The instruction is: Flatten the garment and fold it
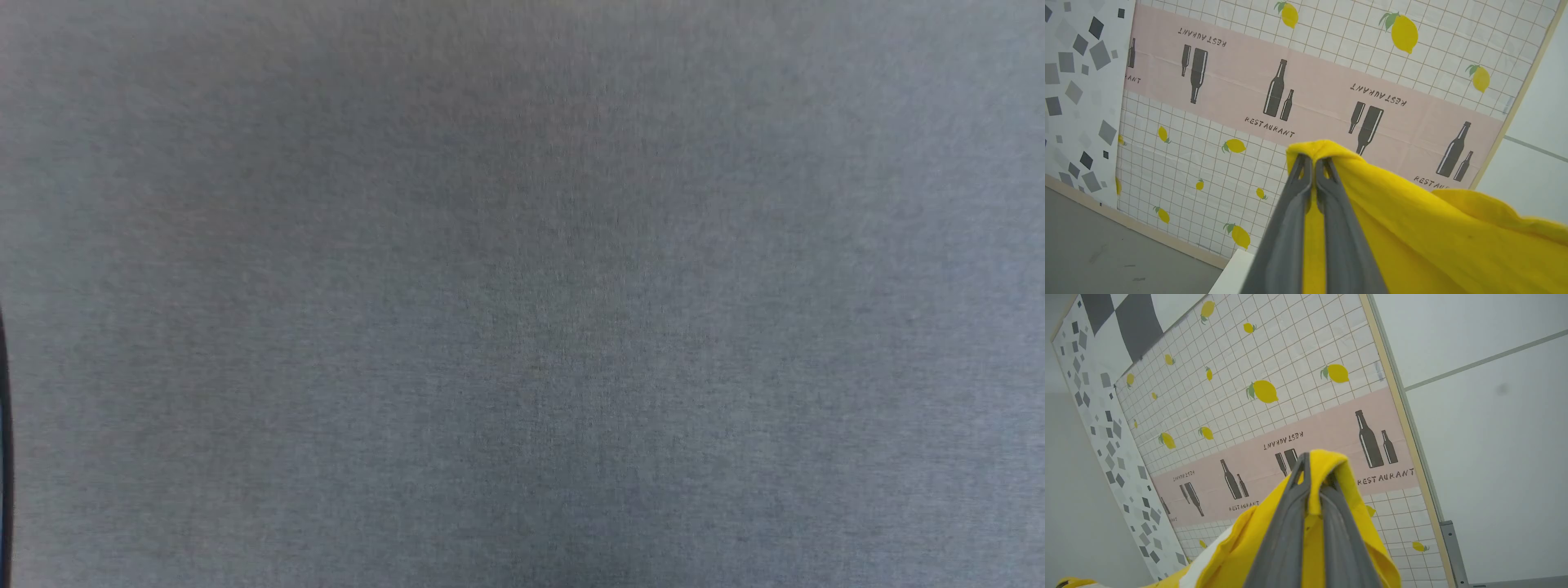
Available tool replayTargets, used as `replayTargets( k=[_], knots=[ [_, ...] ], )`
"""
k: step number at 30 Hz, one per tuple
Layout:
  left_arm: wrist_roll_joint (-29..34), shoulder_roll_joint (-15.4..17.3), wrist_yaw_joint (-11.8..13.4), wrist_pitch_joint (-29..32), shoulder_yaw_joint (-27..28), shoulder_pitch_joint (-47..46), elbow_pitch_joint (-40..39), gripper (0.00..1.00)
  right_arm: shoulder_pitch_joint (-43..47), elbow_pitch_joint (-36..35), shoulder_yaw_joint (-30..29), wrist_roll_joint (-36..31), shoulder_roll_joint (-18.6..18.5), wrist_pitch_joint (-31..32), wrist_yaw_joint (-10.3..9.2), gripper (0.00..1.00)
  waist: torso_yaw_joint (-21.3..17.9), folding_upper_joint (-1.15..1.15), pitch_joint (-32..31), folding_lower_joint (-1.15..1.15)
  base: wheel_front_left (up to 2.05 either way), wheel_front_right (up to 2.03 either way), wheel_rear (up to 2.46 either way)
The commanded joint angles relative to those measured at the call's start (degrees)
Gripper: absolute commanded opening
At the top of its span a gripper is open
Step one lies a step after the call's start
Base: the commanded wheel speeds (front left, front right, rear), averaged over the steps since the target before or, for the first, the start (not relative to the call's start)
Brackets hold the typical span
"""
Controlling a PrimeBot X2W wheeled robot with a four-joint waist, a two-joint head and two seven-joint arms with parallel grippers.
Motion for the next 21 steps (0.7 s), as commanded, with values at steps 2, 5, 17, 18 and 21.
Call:
replayTargets(
  k=[2,5,17,18,21],
  knots=[
    [0.03,0.17,-1.24,-2.55,0.3,-2.13,1.53,0.0,-2.84,3.33,0.08,-1.14,-0.02,-2.65,-0.08,0.0,-0.69,0.0,7.13,-0.01,0.0,0.0,0.0],
    [-0.5,-0.04,-2.33,-4.84,0.77,-2.86,3.93,0.0,-5.25,7.06,0.07,-1.68,-0.02,-4.61,-0.08,0.0,-0.38,0.0,8.73,-0.01,0.0,0.0,0.0],
    [-4.17,-4.24,-8.17,-9.97,0.66,2.93,12.64,0.0,1.83,11.46,2.33,0.95,-0.04,-5.88,-0.08,0.0,2.07,0.0,8.85,-0.01,0.0,0.0,0.0],
    [-4.48,-4.68,-8.82,-10.61,0.64,3.99,12.99,0.0,3.43,11.2,2.84,1.73,-0.1,-5.74,-0.08,0.0,2.39,0.0,8.08,-0.01,0.0,0.0,0.0],
    [-5.29,-5.84,-10.78,-12.17,0.35,8.19,14.16,0.0,10.13,8.86,5.17,5.11,-0.68,-5.23,-0.08,0.0,3.33,0.0,4.92,-0.01,0.0,0.0,0.0]
  ],
)
